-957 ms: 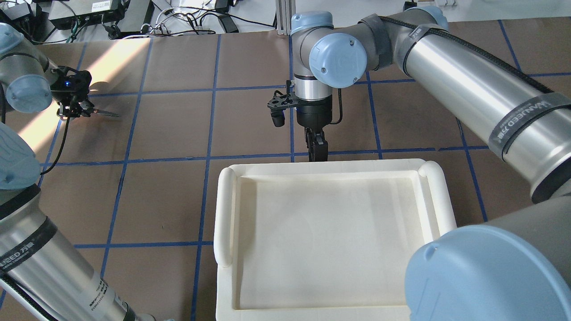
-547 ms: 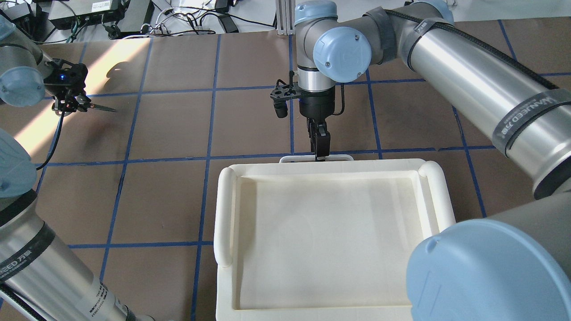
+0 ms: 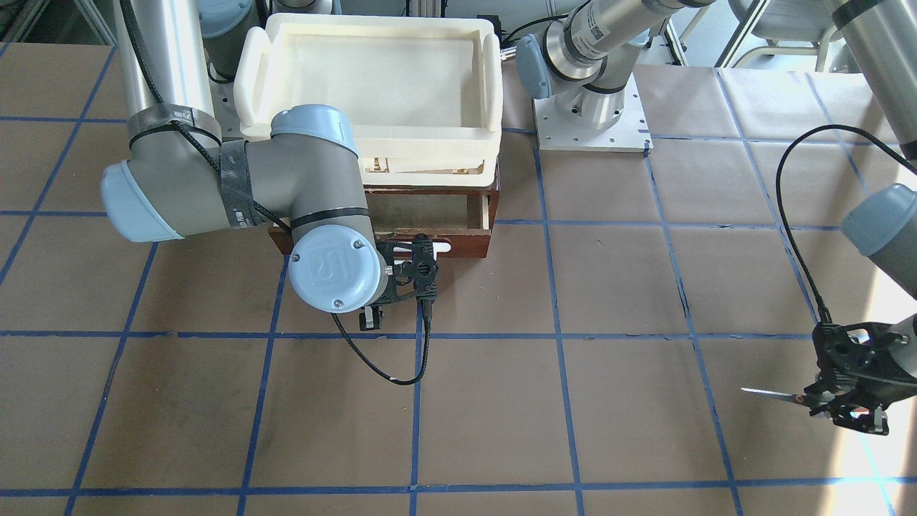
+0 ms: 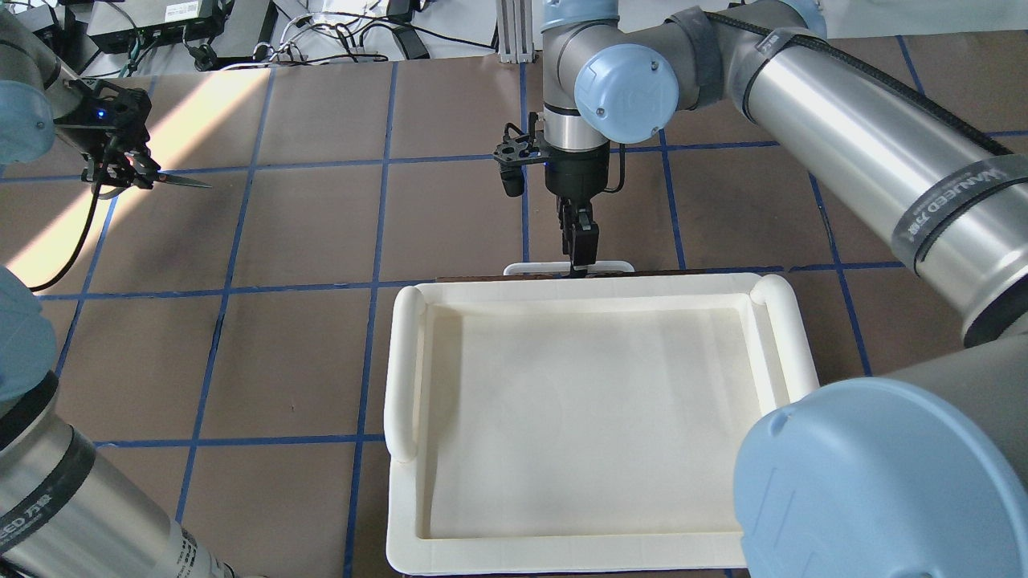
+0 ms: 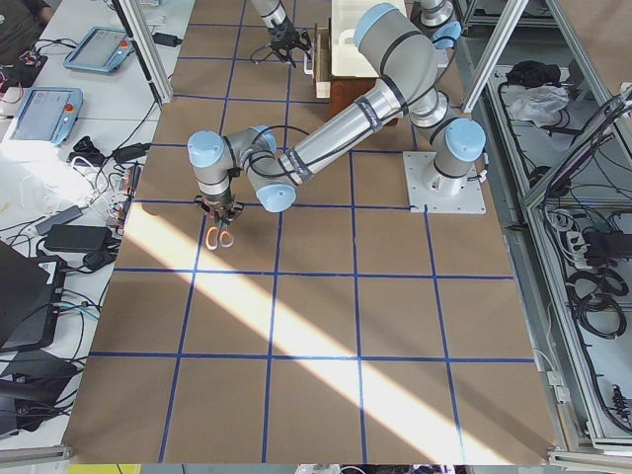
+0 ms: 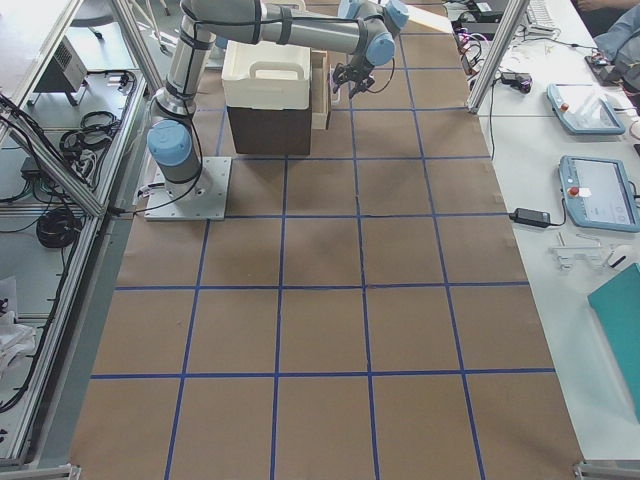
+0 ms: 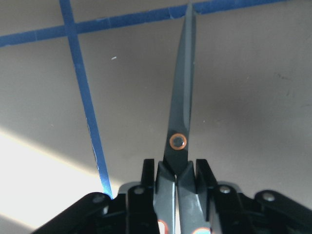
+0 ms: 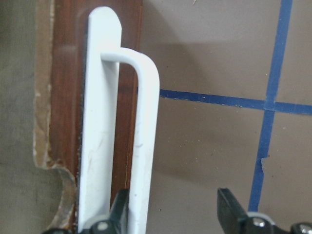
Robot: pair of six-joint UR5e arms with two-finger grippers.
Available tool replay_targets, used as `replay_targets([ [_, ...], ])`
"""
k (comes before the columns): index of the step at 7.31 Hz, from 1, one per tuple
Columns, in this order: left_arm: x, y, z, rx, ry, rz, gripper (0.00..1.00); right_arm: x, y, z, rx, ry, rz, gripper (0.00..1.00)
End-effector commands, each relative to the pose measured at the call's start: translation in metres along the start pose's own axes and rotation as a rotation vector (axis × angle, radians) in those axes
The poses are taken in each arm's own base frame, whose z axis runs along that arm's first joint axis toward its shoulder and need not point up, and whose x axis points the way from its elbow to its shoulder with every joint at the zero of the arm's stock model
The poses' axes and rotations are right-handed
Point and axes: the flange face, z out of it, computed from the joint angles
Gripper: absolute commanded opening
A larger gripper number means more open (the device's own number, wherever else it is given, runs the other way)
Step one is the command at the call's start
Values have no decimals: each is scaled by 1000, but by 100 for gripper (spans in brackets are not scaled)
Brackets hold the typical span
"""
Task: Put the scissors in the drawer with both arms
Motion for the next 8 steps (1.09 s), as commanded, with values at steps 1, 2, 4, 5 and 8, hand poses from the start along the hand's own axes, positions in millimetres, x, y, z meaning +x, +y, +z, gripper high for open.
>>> replay_targets([
  [1, 5, -25, -36, 3, 10, 2, 0, 14, 1, -9, 4, 40, -5, 65],
  [2, 10, -31, -49, 10, 18, -15, 0, 19, 2, -12, -11, 55, -8, 63],
  [4, 12, -67, -80, -2, 24, 13, 0, 24, 1, -17, -8, 101, -17, 62],
  [5, 14, -76, -87, 4, 29, -6, 0, 25, 2, -18, -7, 110, -18, 62],
  [8, 17, -136, -116, 14, 39, -39, 0, 31, 2, -24, -22, 170, -24, 60],
])
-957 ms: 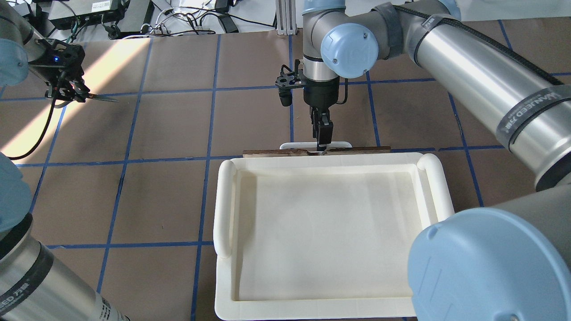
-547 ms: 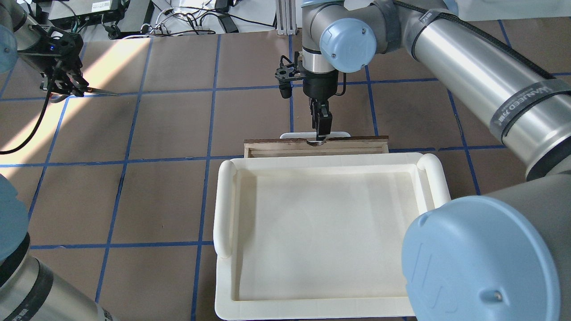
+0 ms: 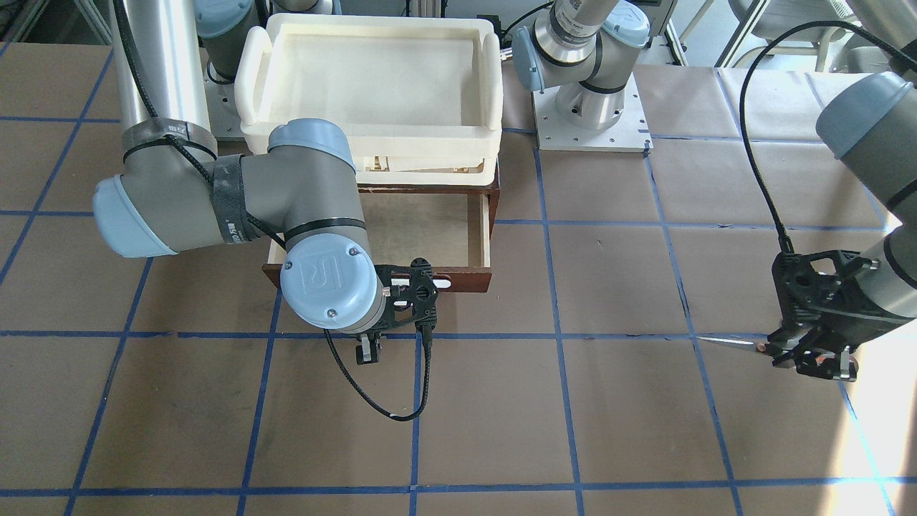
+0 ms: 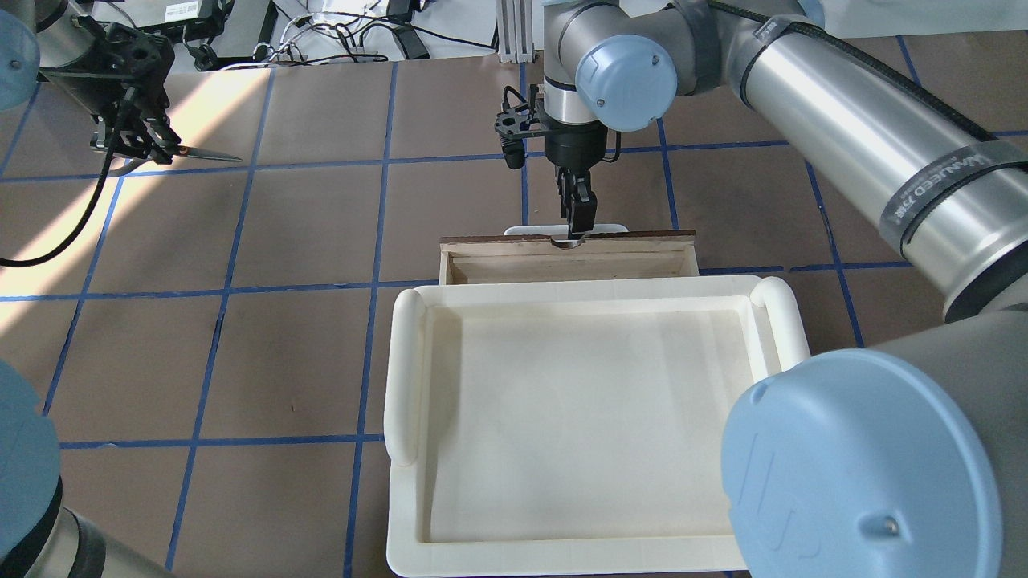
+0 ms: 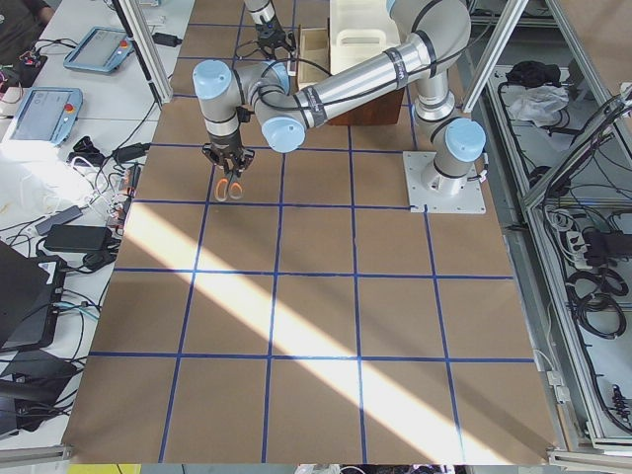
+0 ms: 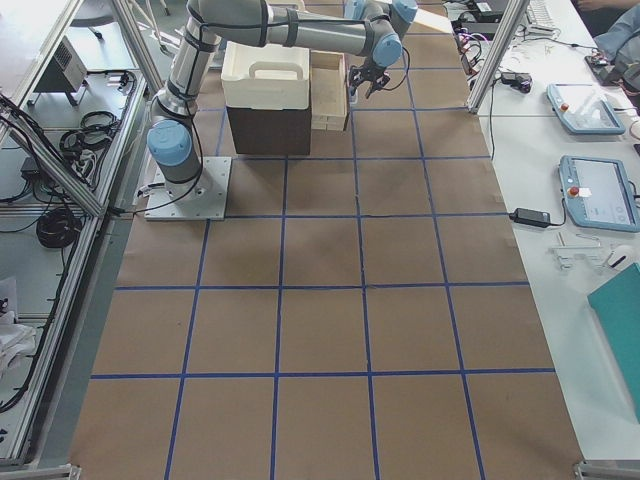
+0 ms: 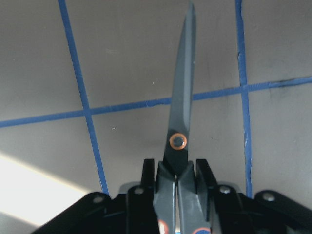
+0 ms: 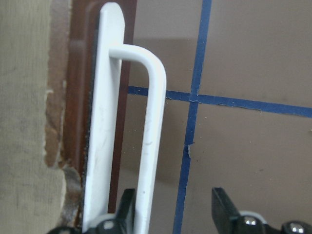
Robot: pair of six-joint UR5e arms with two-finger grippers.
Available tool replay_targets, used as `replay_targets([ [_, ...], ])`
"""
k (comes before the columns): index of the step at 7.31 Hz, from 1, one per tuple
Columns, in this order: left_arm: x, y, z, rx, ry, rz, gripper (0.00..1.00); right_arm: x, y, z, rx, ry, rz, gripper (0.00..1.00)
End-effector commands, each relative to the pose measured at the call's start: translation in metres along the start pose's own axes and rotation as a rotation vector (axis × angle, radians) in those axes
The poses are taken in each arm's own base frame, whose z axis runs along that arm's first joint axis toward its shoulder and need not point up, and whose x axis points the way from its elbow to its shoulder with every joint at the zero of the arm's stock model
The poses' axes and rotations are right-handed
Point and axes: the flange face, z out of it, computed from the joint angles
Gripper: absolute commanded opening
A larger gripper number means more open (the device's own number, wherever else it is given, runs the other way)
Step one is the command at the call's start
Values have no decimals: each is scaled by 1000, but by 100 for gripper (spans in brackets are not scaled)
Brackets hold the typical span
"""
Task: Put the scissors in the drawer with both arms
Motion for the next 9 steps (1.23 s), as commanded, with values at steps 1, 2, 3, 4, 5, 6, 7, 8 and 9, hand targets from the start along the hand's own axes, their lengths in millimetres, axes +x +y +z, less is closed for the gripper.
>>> replay_targets([
  [1, 5, -37, -15, 15, 9, -11, 0, 7, 0, -3, -7, 52, -5, 59],
  [2, 5, -51, -16, 16, 11, -23, 0, 11, 0, -1, -6, 65, -6, 59],
  [3, 4, -73, -19, 16, 6, -41, 0, 14, 0, 0, -4, 81, -8, 59],
  [4, 3, -93, -21, 18, 5, -29, 0, 15, 1, -1, -4, 87, -7, 59],
  [5, 3, -107, -21, 35, 3, -11, 0, 17, 0, -5, -3, 104, -11, 57],
  [6, 4, -113, -20, 43, 3, -8, 0, 22, 5, -5, 0, 119, -11, 57],
  [7, 5, -122, -21, 45, 4, -20, 0, 23, 6, -6, 2, 130, -10, 57],
  [8, 10, -144, -24, 43, 5, -17, 0, 23, 7, -6, -4, 131, -9, 57],
  [9, 13, -165, -27, 38, 4, -28, 0, 25, 7, -8, -7, 146, -10, 57],
])
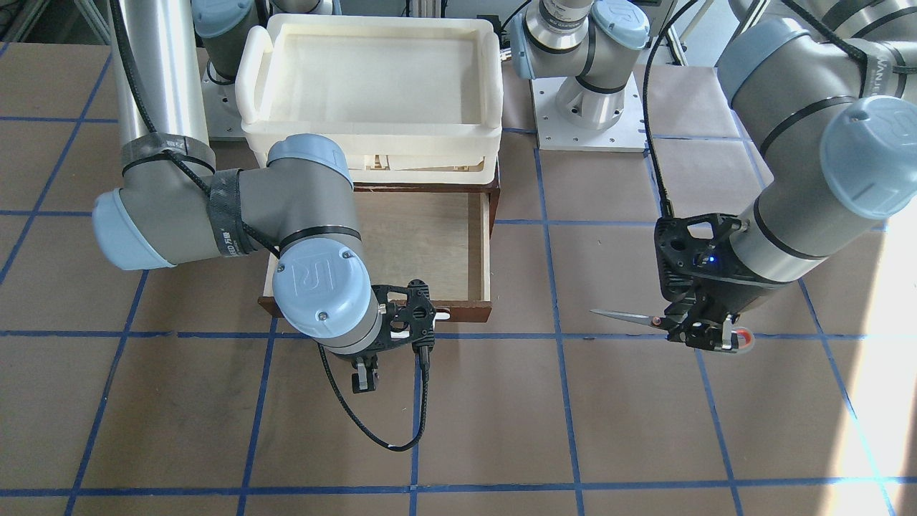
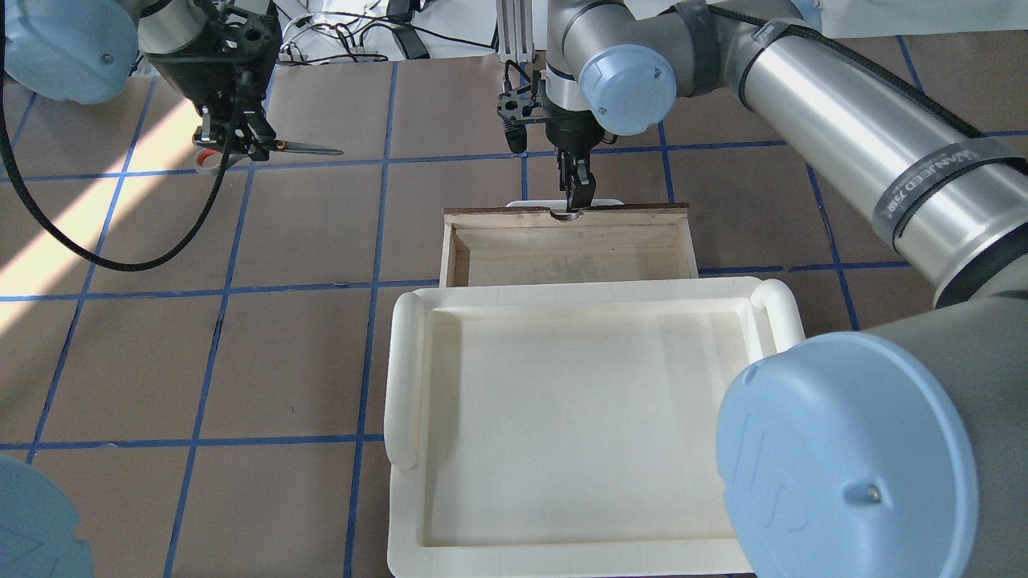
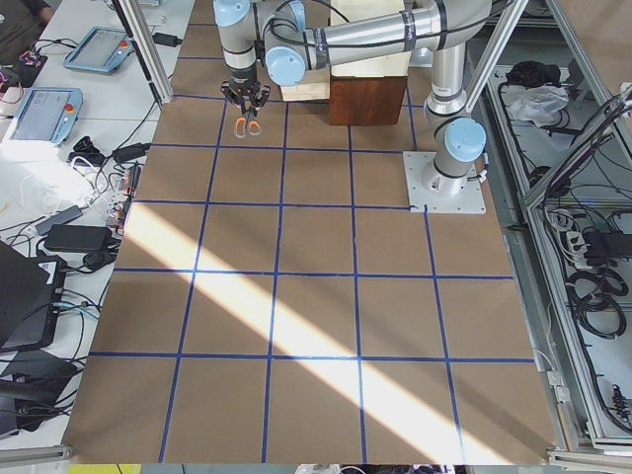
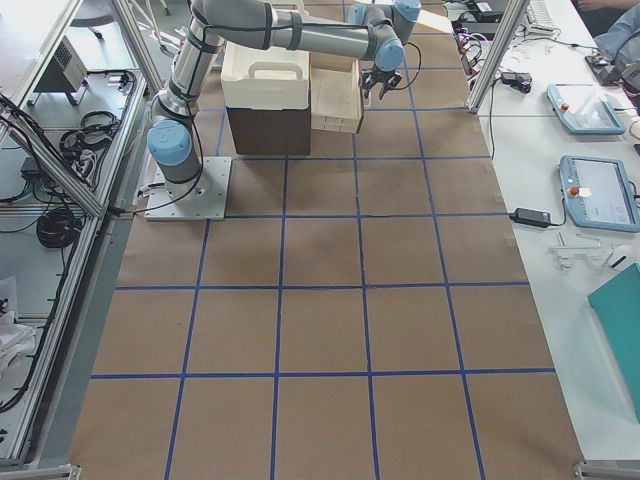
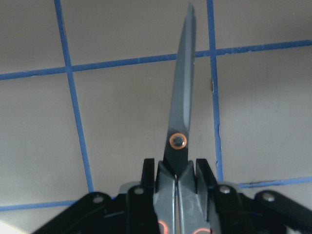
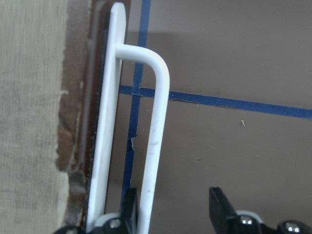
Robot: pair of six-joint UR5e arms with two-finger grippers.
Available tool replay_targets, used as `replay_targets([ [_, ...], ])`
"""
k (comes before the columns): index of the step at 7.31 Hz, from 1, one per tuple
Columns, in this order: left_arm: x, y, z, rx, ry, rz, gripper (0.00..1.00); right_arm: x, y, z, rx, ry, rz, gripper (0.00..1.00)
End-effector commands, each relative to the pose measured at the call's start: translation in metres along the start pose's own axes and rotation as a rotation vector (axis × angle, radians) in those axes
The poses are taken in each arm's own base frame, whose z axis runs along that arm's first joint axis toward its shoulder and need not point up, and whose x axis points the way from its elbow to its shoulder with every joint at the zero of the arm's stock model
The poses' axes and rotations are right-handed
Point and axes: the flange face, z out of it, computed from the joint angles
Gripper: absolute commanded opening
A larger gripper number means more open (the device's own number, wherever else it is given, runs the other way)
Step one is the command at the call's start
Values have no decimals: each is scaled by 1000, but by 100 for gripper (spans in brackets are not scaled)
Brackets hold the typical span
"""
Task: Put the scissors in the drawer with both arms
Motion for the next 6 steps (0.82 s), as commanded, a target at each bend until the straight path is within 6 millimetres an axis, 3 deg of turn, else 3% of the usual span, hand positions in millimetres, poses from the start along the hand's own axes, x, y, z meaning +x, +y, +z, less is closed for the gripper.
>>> replay_targets([
  [1, 7, -42, -3, -3, 0, -11, 0, 3, 1, -2, -3, 24, -1, 57],
  [3, 12, -72, -4, -2, 3, -13, 0, 3, 1, -4, -4, 35, 1, 59],
  [4, 17, -88, -2, 0, 8, -13, 0, 3, 1, -7, -5, 47, 2, 100],
  [5, 22, -98, -2, -3, 11, -4, 0, 2, 8, -27, -73, 118, 3, 100],
  [6, 25, -104, -3, 5, 9, -10, 0, -1, 10, -30, -81, 117, 3, 100],
])
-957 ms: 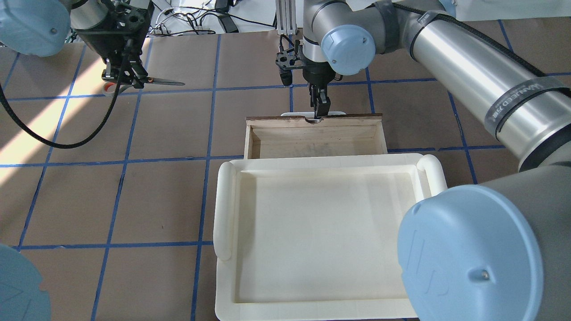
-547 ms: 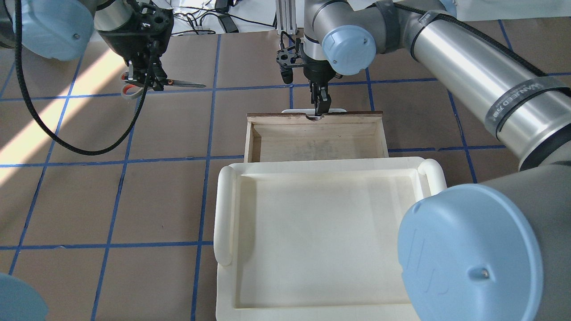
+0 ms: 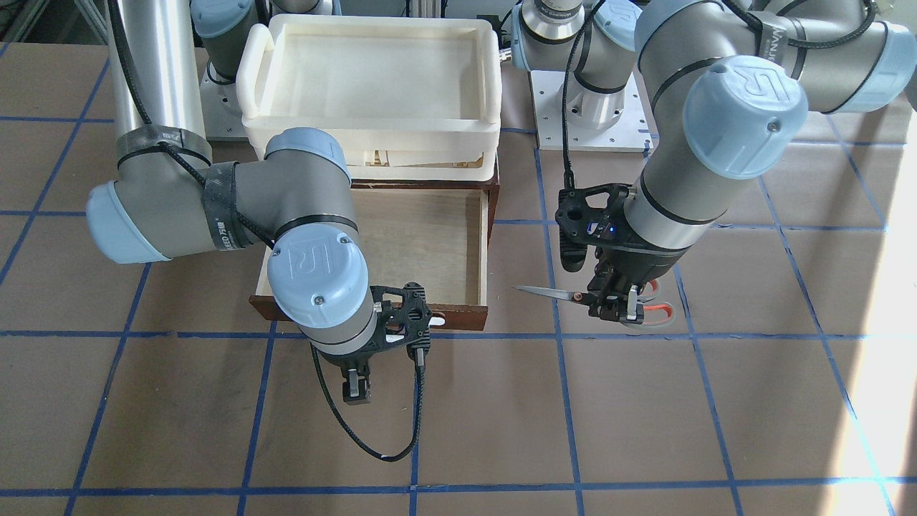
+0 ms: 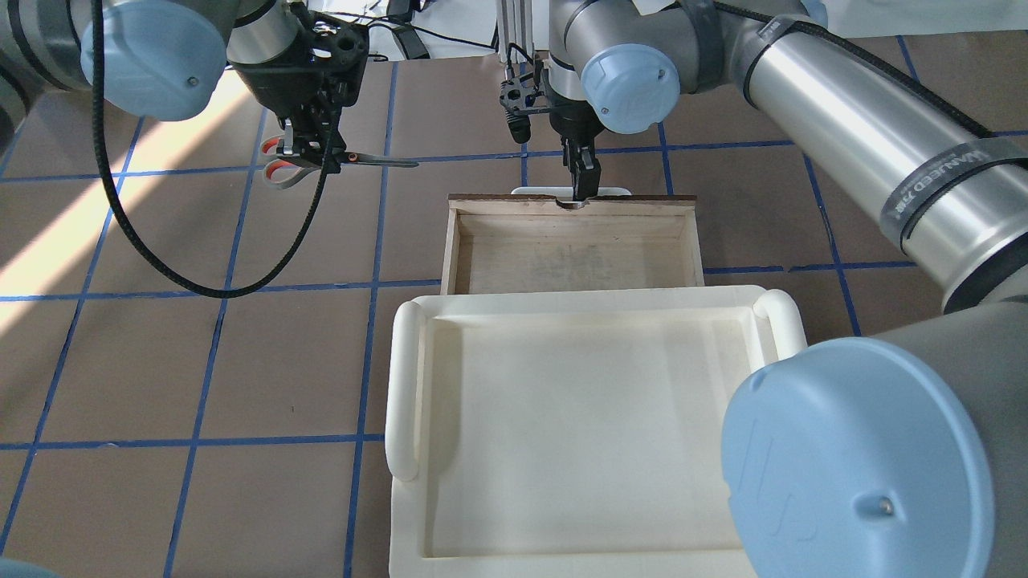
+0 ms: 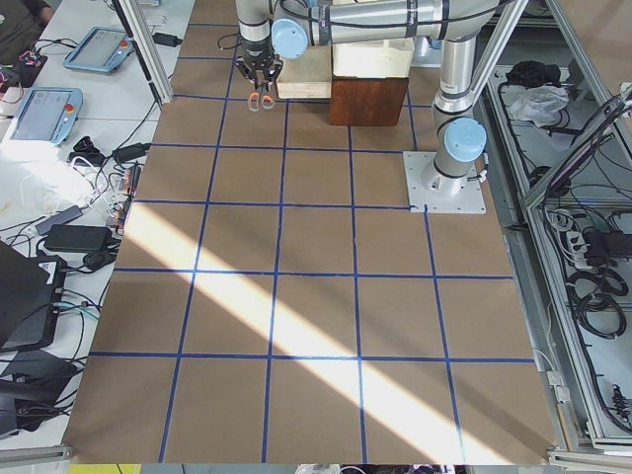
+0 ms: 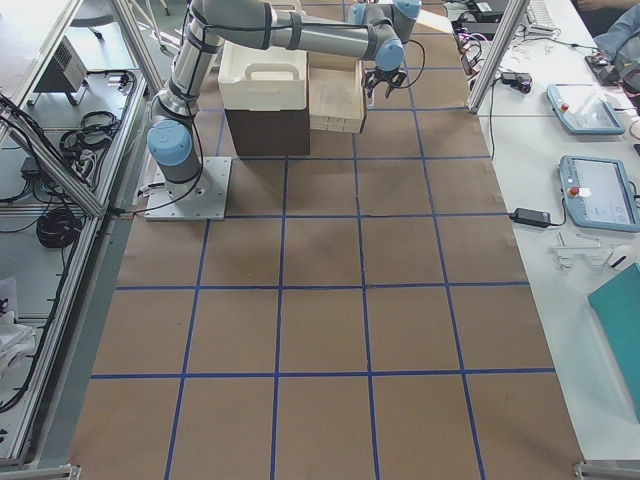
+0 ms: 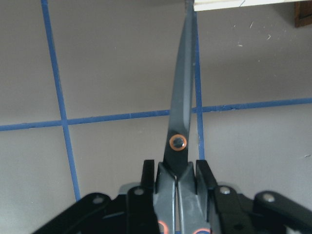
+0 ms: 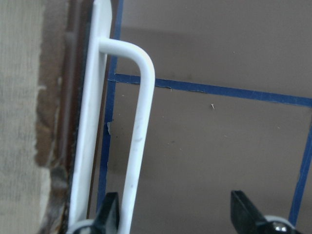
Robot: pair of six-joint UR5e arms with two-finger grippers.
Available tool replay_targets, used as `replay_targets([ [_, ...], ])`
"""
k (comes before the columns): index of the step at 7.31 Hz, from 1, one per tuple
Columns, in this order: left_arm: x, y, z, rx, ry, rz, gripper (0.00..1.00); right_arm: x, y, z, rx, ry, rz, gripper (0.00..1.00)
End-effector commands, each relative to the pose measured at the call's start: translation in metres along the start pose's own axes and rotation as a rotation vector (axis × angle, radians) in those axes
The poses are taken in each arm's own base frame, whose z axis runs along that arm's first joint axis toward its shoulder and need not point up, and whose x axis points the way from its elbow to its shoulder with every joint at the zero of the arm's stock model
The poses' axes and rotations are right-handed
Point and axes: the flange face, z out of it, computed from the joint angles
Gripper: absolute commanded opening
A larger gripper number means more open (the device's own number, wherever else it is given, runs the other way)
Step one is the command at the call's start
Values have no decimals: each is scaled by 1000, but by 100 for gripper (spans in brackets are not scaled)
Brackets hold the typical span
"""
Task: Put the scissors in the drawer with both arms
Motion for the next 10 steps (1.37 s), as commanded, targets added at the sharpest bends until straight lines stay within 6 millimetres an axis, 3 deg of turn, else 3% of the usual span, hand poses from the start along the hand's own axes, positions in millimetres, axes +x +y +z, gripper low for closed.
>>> replay_targets([
  [1, 8, -24, -1, 5, 0, 2, 0, -5, 4, -17, -22, 34, 2, 100],
  [2, 14, -42, -3, 1, -2, 8, 0, -5, 6, -19, -19, 36, 4, 100],
  [3, 18, -59, -1, 1, 2, -10, 0, -7, 18, -35, -19, 55, 22, 100],
  [4, 21, -76, 3, 4, 7, 6, 0, -20, 36, -68, -17, 85, 62, 100],
  [5, 27, -96, 5, 8, 11, -6, 0, -36, 72, -109, -17, 109, 132, 100],
  [6, 34, -123, 11, 9, 20, -2, 0, -61, 112, -136, -9, 89, 261, 100],
  [8, 54, -177, 22, 4, 31, 27, 0, -110, 142, -161, 2, 106, 561, 100],
  [10, 65, -190, 46, 4, 68, 44, 0, -144, 161, -174, 21, 118, 885, 100],
])
